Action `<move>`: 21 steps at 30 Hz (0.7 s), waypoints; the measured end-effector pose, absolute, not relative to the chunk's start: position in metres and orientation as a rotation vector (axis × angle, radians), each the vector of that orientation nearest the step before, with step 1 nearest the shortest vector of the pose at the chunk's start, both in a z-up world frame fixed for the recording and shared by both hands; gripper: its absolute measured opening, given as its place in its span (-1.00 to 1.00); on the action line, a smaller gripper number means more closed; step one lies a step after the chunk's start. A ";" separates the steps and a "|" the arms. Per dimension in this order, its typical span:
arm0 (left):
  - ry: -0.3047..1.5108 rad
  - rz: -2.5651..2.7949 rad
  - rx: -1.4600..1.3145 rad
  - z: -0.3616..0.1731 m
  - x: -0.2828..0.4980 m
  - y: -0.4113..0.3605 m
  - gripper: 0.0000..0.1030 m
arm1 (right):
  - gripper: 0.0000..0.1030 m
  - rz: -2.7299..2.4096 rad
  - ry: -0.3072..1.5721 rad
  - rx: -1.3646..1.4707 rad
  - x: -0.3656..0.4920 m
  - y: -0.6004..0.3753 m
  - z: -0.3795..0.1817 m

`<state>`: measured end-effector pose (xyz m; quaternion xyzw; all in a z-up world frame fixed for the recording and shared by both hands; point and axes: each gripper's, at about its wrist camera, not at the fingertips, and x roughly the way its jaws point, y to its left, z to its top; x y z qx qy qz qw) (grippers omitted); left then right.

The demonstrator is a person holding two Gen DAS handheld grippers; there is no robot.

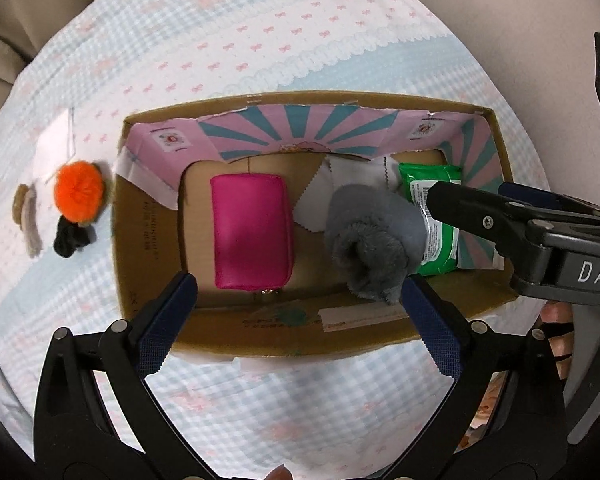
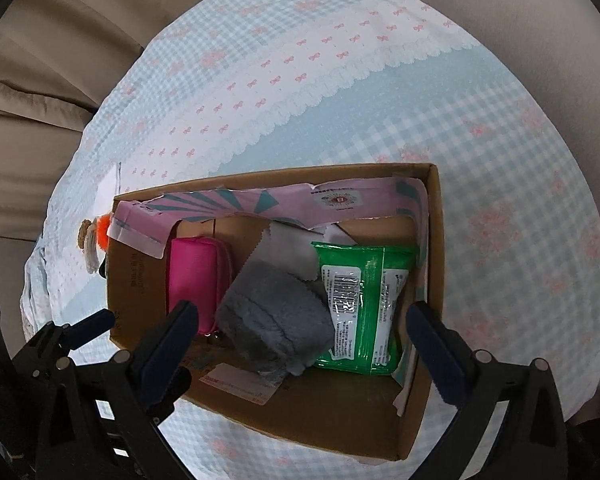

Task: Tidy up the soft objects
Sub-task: 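Lower the grey hat and green wipes pack into the box and release both, then withdraw both tools from the box toward the orange pompom and black item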

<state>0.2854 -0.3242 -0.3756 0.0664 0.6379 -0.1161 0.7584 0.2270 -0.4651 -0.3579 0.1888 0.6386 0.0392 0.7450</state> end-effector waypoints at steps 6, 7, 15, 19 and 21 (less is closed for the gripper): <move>1.344 -0.253 0.141 -0.351 0.277 -0.319 0.97 | 1.00 0.080 1.366 0.393 0.220 -0.462 -0.341; 1.334 -0.254 0.140 -0.345 0.275 -0.318 0.97 | 1.00 0.078 1.356 0.397 0.218 -0.462 -0.336; 1.225 -0.262 0.129 -0.289 0.251 -0.306 0.97 | 1.00 0.067 1.250 0.355 0.200 -0.451 -0.276; 1.168 -0.271 0.102 -0.255 0.236 -0.291 0.97 | 1.00 0.063 1.192 0.330 0.185 -0.443 -0.237; 1.127 -0.266 0.091 -0.237 0.227 -0.280 0.97 | 1.00 0.065 1.165 0.315 0.177 -0.437 -0.218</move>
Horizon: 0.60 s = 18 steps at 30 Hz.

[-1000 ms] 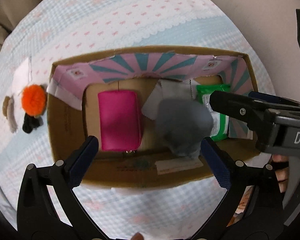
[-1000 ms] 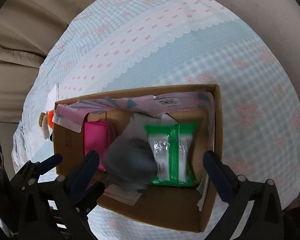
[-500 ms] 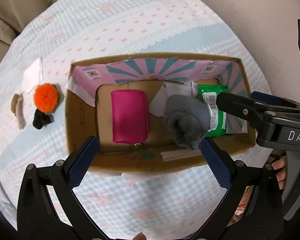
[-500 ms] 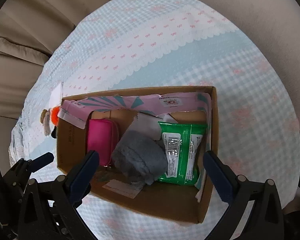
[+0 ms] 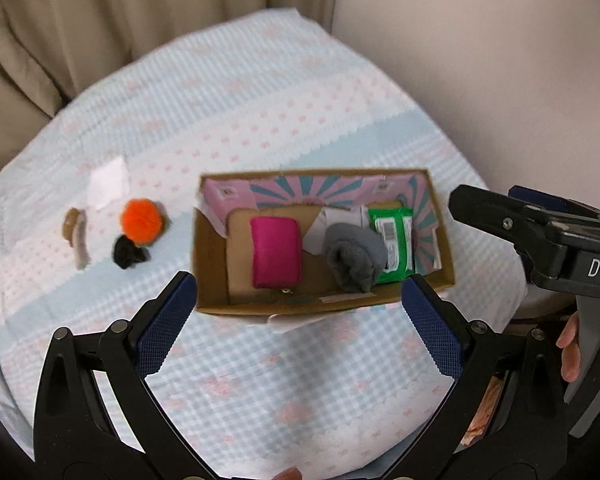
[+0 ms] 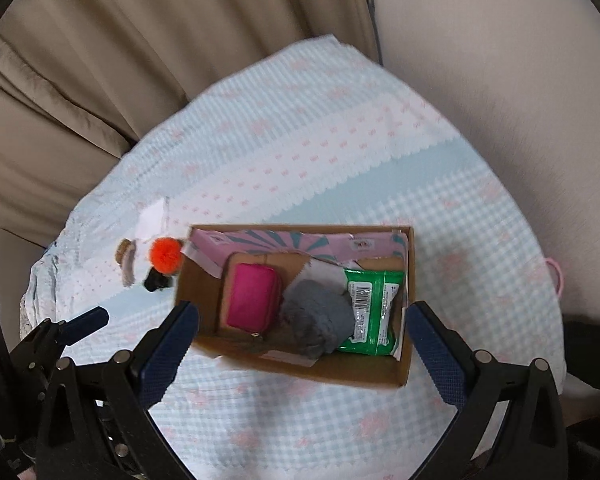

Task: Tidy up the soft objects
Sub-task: 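Withdraw both tools from the box toward the orange pompom and black item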

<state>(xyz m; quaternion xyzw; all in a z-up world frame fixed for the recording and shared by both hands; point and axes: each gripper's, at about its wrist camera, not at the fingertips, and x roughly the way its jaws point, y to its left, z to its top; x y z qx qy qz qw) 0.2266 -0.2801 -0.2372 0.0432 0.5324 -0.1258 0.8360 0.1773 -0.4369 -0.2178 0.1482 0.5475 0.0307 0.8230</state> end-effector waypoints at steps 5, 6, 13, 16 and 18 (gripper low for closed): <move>1.023 -0.235 0.048 -0.192 0.196 -0.241 0.97 | 1.00 0.048 1.068 0.244 0.149 -0.416 -0.168; 1.002 -0.227 0.038 -0.184 0.189 -0.233 0.97 | 1.00 0.045 1.048 0.234 0.143 -0.411 -0.159; 0.884 -0.176 -0.012 -0.140 0.139 -0.176 0.97 | 1.00 0.023 0.920 0.194 0.094 -0.373 -0.110; 0.832 -0.167 -0.027 -0.127 0.118 -0.152 0.97 | 1.00 -0.010 0.863 0.166 0.072 -0.356 -0.097; 0.800 -0.158 -0.024 -0.120 0.105 -0.138 0.97 | 1.00 -0.013 0.830 0.150 0.059 -0.345 -0.092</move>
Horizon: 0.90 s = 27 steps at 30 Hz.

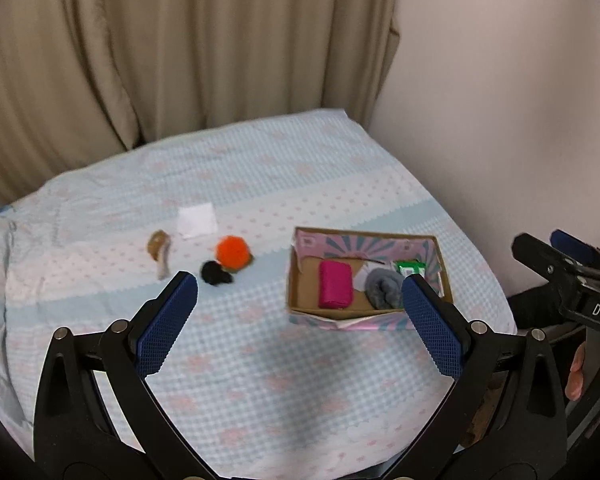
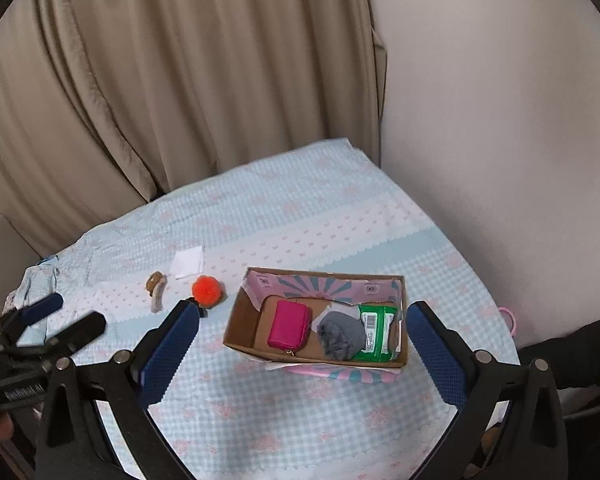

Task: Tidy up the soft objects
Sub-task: 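Withdraw both tools from the box toward the orange pompom and black item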

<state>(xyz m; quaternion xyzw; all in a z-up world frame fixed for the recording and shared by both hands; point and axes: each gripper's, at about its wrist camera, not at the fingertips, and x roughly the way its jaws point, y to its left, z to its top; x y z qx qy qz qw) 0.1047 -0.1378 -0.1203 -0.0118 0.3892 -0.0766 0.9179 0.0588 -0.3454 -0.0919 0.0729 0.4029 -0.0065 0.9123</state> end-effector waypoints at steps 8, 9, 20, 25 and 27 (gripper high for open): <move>0.756 -0.117 -0.076 -0.114 0.065 -0.077 0.97 | 1.00 -0.071 0.768 0.156 0.015 -0.315 -0.085; 0.755 -0.111 -0.084 -0.114 0.063 -0.069 0.97 | 1.00 -0.077 0.771 0.147 0.012 -0.311 -0.085; 0.757 -0.064 -0.102 -0.114 0.062 0.021 0.97 | 1.00 -0.046 0.752 0.148 0.018 -0.238 -0.079; 0.762 -0.064 -0.099 -0.119 0.081 0.069 0.97 | 1.00 -0.029 0.762 0.168 0.036 -0.196 -0.088; 0.769 -0.067 -0.092 -0.124 0.094 0.086 0.97 | 1.00 -0.030 0.772 0.173 0.047 -0.176 -0.097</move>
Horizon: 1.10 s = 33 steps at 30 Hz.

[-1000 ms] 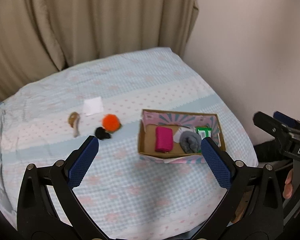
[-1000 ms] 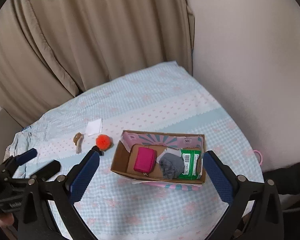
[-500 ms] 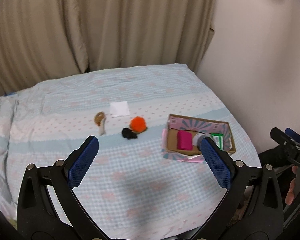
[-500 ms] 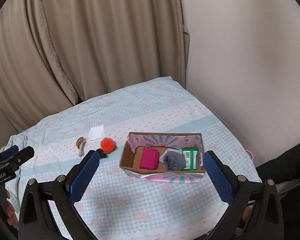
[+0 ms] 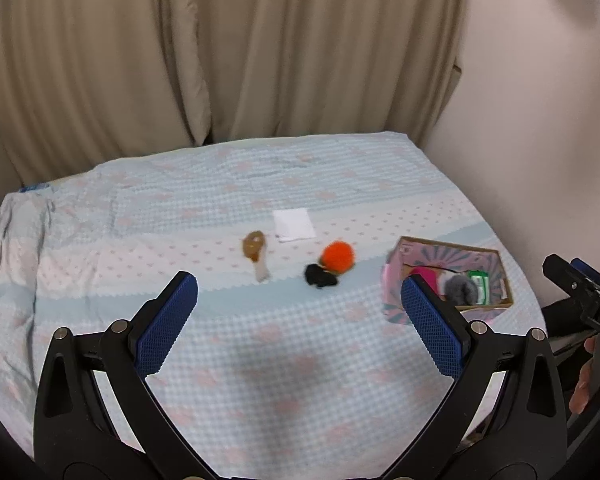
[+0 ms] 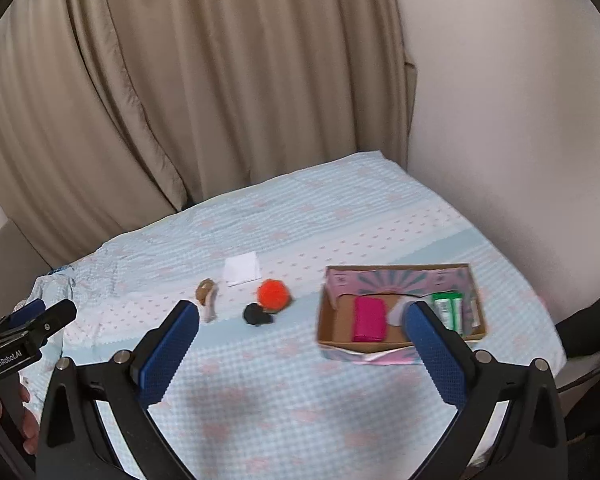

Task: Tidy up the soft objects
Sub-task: 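Withdraw both tools from the box toward the orange pompom and black item, then grasp the brown plush keychain with the left tool while the right tool grasps the black fuzzy item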

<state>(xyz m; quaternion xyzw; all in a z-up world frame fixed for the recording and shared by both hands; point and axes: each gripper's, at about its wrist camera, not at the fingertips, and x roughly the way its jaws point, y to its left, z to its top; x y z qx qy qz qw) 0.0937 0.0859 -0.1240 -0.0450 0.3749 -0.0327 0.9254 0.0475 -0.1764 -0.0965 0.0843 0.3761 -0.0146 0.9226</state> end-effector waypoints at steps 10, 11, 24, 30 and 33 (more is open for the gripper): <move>0.838 -0.096 -0.077 -0.190 0.185 0.153 0.97 | 1.00 -0.015 0.821 0.271 0.113 -0.096 -0.169; 0.846 -0.096 -0.082 -0.201 0.197 0.158 0.96 | 1.00 -0.018 0.827 0.269 0.119 -0.089 -0.177; 0.939 -0.169 -0.095 -0.356 0.322 0.161 0.78 | 0.97 -0.071 0.928 0.221 0.216 -0.043 -0.337; 1.005 -0.194 -0.060 -0.430 0.373 0.145 0.61 | 0.75 -0.116 1.004 0.259 0.248 -0.052 -0.412; 1.040 -0.203 -0.054 -0.461 0.388 0.139 0.49 | 0.67 -0.125 1.027 0.285 0.258 -0.057 -0.442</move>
